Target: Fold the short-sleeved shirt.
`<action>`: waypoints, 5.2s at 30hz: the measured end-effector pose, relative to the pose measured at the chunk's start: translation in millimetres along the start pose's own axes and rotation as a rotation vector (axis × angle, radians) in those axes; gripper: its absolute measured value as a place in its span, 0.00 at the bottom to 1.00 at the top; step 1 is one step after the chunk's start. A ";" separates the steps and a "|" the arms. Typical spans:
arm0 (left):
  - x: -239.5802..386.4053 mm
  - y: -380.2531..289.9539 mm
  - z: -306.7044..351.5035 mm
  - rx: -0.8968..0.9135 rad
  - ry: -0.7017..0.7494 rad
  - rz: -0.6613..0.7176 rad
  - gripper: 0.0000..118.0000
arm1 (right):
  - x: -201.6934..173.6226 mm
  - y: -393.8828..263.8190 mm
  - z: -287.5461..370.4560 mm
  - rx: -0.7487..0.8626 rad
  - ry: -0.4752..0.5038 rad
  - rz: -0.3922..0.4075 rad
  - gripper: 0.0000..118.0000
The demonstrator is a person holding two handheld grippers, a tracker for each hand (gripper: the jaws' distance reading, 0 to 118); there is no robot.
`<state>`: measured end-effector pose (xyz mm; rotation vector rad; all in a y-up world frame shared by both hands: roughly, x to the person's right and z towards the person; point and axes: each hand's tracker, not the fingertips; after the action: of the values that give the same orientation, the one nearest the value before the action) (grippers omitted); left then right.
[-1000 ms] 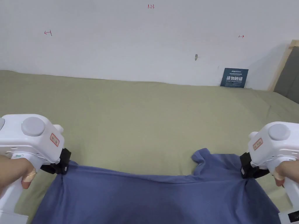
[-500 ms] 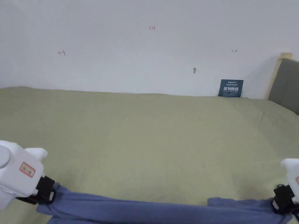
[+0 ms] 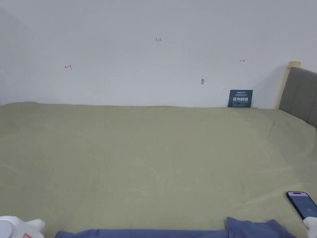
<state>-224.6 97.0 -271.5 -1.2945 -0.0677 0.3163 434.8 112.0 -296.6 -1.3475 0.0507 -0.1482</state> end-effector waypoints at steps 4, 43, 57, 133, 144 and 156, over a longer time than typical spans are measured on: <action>6.0 3.1 23.3 0.044 0.066 -0.015 0.93 | -9.3 -2.6 20.8 0.038 -0.007 0.017 0.80; -61.8 -12.7 -9.8 0.173 -0.556 0.072 0.94 | -129.6 -14.2 33.7 0.225 0.012 0.267 0.00; -59.8 -31.8 -40.1 0.186 -0.565 0.130 0.06 | -143.2 -19.9 19.4 0.204 0.105 0.266 0.00; 78.8 -2.2 -83.4 0.084 -0.748 -0.035 1.00 | -97.1 -14.4 31.3 0.217 0.049 0.199 0.00; 104.5 -10.0 -122.3 0.055 -0.711 0.065 0.10 | -98.2 -16.8 20.6 0.190 0.063 0.177 0.00; 10.9 7.3 -30.1 0.270 -0.674 0.137 0.10 | -118.6 8.2 12.5 0.182 0.066 0.216 0.00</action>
<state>-208.8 73.5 -288.2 -0.8816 -0.4922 0.8418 319.6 142.0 -307.6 -1.1472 0.2325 -0.0142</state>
